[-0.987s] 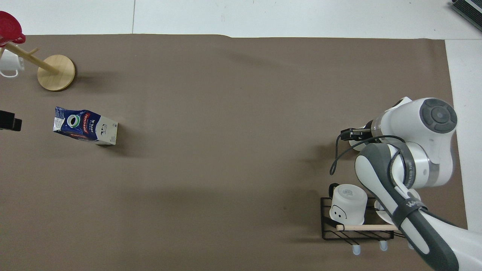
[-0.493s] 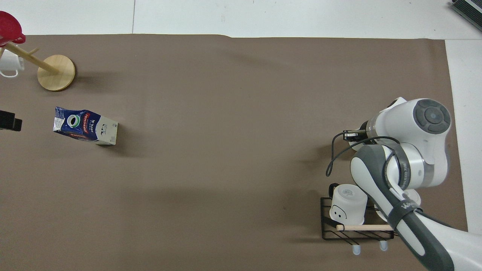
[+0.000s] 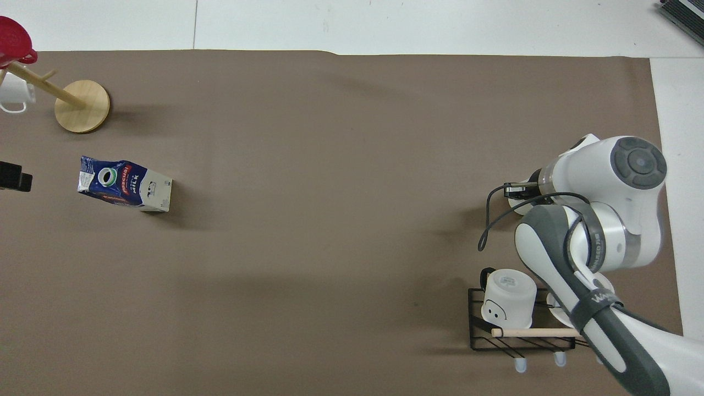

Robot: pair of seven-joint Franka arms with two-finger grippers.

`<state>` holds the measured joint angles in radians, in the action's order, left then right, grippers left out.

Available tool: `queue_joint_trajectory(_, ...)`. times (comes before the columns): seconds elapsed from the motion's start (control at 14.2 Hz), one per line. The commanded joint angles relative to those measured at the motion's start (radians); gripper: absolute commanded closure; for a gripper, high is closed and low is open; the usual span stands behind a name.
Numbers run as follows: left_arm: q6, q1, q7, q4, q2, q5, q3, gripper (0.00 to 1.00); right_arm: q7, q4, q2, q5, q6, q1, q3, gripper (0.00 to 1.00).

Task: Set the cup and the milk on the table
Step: 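Lift the white mug with the right gripper and carry it toward the table center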

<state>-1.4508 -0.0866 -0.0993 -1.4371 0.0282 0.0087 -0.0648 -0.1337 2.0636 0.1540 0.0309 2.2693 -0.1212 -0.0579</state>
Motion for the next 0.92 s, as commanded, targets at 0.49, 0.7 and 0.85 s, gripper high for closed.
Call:
queue_joint_trajectory(0.49, 0.003, 0.002, -0.002, -0.022, 0.022, -0.001, 0.006, 0.00, -0.274, -0.215, 0.047, -0.002, -0.151, -0.165, 0.009, 1.00)
queue_joint_trajectory(0.7, 0.003, 0.002, -0.002, -0.022, 0.022, -0.001, 0.008, 0.00, -0.369, -0.221, 0.053, -0.011, -0.139, -0.244, 0.009, 1.00)
queue_joint_trajectory(0.85, 0.003, 0.002, -0.002, -0.022, 0.022, -0.001, 0.006, 0.00, -0.450, -0.223, 0.080, -0.012, -0.088, -0.303, 0.009, 1.00)
